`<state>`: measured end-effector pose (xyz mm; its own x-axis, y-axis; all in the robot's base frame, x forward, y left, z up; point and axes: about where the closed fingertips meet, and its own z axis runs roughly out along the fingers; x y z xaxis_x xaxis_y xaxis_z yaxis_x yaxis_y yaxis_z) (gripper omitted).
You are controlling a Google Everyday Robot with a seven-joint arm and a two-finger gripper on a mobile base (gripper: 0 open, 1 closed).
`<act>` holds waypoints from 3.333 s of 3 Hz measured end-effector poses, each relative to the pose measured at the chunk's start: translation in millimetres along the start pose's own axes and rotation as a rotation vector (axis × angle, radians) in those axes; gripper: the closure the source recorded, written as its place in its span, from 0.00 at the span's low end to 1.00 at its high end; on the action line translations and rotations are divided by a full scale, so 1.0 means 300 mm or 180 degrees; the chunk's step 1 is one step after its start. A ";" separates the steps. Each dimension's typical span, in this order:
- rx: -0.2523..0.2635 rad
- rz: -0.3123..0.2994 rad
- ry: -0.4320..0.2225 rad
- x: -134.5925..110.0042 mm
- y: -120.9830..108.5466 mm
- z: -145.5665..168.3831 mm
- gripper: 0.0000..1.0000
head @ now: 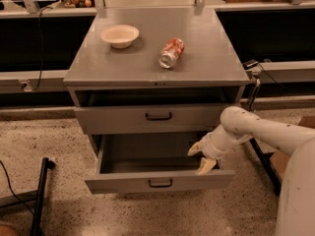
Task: Open middle drawer
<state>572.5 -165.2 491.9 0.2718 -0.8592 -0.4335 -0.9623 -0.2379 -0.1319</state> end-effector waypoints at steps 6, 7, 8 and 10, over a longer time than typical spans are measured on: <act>0.0216 0.0195 0.0165 0.046 -0.107 0.151 1.00; 0.0202 0.0233 0.0220 0.076 -0.121 0.203 1.00; 0.0159 0.0268 0.0228 0.111 -0.110 0.244 1.00; -0.0059 0.0128 0.0200 0.170 0.023 0.209 1.00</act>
Offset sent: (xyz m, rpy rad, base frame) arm 0.0133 -0.0008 0.0043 -0.0268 -0.0286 -0.0358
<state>580.4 -182.1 412.9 0.2324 -0.8948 -0.3813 -0.9726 -0.2105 -0.0988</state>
